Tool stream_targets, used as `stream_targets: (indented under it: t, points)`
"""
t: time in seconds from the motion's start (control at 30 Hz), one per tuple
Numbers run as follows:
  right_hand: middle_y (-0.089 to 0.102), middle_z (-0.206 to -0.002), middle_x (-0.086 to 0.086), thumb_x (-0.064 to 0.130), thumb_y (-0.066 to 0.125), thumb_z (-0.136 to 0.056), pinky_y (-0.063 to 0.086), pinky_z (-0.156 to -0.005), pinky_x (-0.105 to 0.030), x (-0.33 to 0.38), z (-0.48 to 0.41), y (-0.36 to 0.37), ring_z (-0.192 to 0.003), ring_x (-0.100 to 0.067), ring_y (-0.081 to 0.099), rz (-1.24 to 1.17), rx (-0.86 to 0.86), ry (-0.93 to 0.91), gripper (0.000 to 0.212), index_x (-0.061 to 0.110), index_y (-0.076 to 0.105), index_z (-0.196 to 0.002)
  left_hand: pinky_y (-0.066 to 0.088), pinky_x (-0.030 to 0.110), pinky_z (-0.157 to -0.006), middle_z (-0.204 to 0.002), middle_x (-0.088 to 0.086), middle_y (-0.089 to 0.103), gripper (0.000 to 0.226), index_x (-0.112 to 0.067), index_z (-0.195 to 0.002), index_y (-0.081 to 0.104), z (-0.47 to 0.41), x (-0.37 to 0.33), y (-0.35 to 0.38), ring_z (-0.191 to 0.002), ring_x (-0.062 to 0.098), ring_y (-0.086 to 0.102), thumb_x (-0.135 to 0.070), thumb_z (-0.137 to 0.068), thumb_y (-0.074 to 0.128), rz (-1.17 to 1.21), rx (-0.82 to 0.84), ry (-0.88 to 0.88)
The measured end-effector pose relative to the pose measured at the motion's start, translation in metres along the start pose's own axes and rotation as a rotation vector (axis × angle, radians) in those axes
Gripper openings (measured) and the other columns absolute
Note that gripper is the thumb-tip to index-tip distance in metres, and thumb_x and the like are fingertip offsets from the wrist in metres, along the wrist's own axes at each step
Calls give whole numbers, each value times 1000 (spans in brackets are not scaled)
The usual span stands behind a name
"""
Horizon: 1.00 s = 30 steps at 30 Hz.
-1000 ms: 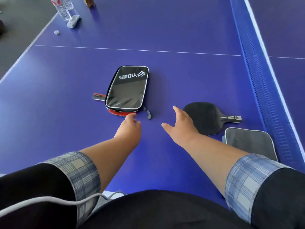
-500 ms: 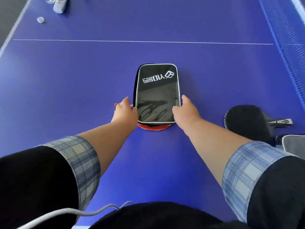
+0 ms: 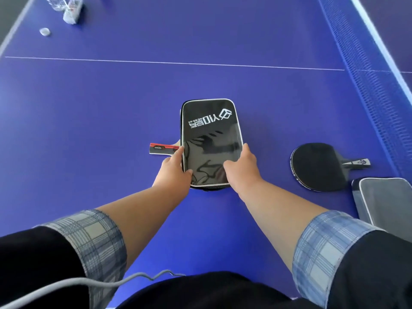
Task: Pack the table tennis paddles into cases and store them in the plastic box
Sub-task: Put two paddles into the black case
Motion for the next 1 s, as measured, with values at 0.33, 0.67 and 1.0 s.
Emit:
stream_targets:
  t: [0.33,0.67,1.0]
  points:
    - [24,-158,-6,23,54,-89,51,-100,-50,-87,68,-49,-131,-31,46,110,20,-4,87,23,5,-160,45,27,-46,-116,-3,50,71,-58,-142,25,114,5,70,-66,18,63,-20,-91,55,-54,18,-53]
    - [19,-160,-8,25,57,-90,44,-107,-47,-204,111,-87,-140,-31,35,192,96,43,91,19,-1,-160,43,26,-49,-123,-5,43,74,-45,-154,16,191,12,160,-70,15,62,-18,-97,54,-159,65,-111]
    - [21,-160,-8,32,58,-92,42,-105,-38,-214,118,-75,-137,-29,38,313,249,-20,95,18,-8,-160,56,32,-55,-114,6,50,55,-36,-138,48,205,28,163,-74,31,66,-22,-86,58,-44,-10,-308]
Point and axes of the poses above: each hand's wrist, its own z-axis away from the middle knuckle, its own y-axis out of the palm, x = y × z, the point moved 10 cm from there along -z, towards the middle knuckle
